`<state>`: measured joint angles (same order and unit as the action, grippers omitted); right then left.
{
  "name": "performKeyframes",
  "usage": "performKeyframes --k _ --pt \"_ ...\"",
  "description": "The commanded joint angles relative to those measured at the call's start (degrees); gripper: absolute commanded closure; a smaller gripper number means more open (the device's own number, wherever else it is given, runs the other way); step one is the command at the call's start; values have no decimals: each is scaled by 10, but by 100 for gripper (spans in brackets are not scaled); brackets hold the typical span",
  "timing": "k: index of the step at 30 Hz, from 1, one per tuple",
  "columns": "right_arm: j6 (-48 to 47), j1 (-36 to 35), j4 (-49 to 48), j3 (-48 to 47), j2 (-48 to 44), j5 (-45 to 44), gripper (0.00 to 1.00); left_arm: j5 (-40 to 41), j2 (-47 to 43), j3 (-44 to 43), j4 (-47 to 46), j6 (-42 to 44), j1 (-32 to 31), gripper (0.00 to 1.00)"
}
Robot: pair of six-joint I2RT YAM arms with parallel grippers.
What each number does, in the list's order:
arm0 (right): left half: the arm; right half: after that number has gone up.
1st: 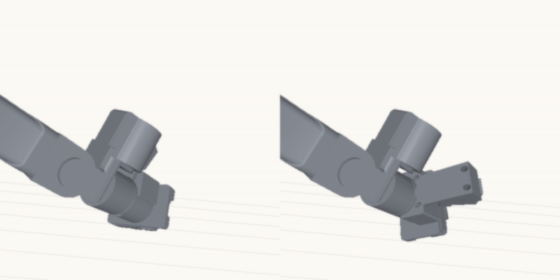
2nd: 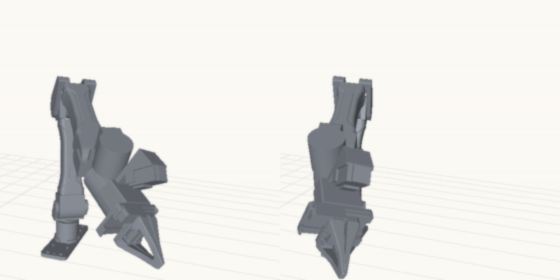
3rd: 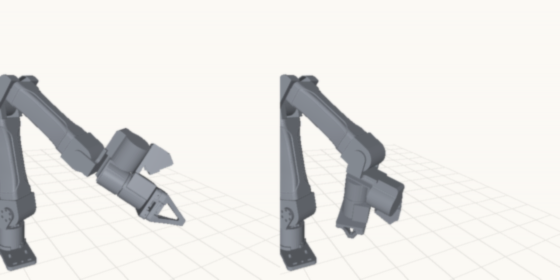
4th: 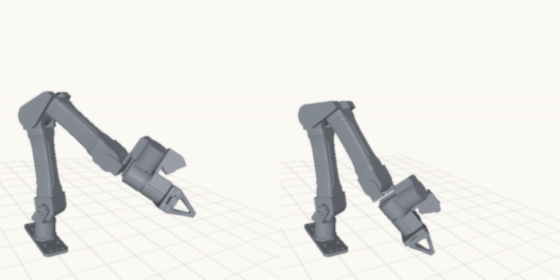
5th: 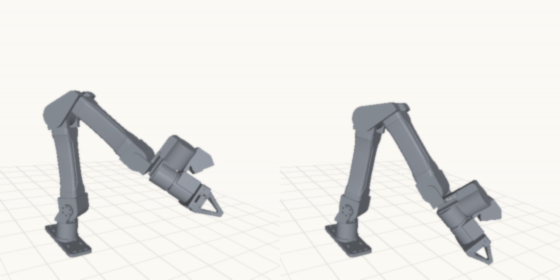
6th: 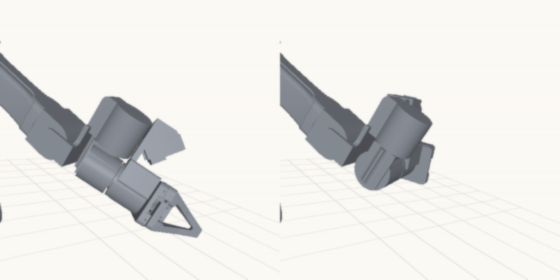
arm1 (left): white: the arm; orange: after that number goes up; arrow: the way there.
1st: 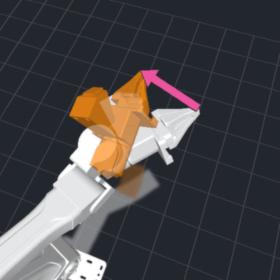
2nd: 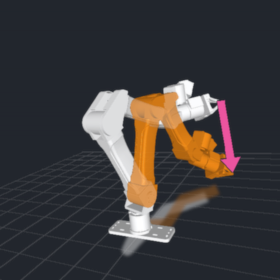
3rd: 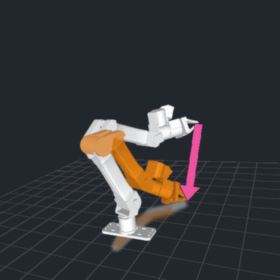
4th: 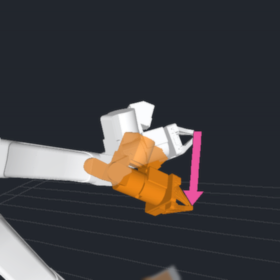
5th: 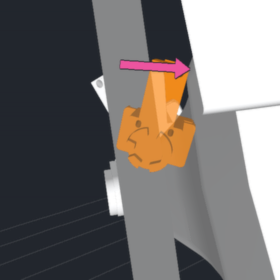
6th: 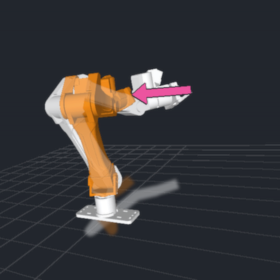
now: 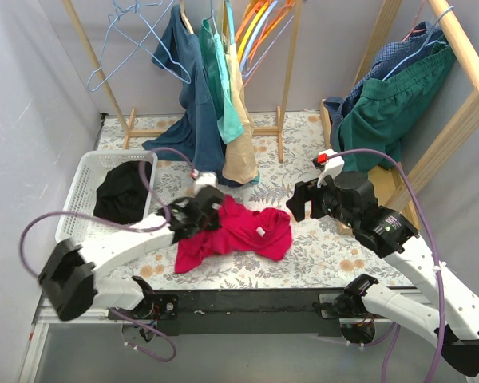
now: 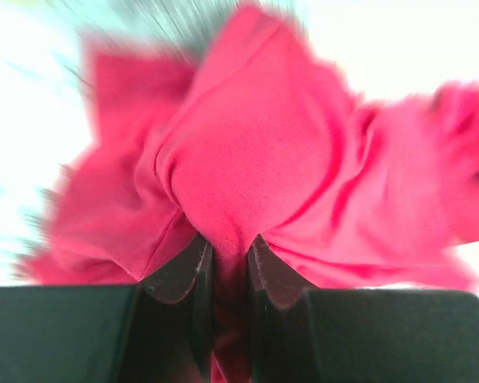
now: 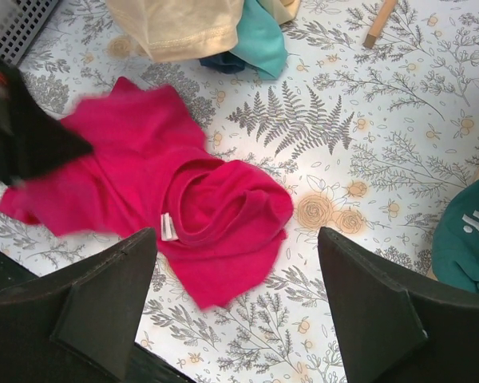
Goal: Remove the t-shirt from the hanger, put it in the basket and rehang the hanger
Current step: Place the T-shirt in the bin.
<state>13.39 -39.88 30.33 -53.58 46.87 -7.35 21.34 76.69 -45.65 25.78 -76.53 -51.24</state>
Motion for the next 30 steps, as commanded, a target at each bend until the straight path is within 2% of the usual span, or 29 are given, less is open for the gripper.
performKeyframes --k 1,2,4,5,11,17,23,26,30 --pt "3 -2 -29 -3 1 9 11 -16 -142 -60 59 68 112 100" --pt "4 -2 -32 -2 2 15 11 -15 -163 -72 72 77 150 100" --pt "4 -2 -35 1 5 16 11 2 -170 -127 115 105 177 100" --pt "3 -1 -37 3 6 17 11 35 -171 -151 132 114 192 100" --pt "1 -2 -47 6 13 31 11 128 -181 -282 203 157 249 100" --pt "-3 -2 -52 4 28 48 12 240 -218 -348 176 197 295 100" --pt "-5 -1 -60 6 40 62 12 309 -206 -430 164 241 301 100" --pt "-5 -2 -68 8 46 70 12 337 -209 -439 163 246 301 100" --pt "-3 -2 -72 12 54 94 12 433 -258 -331 103 261 301 100"
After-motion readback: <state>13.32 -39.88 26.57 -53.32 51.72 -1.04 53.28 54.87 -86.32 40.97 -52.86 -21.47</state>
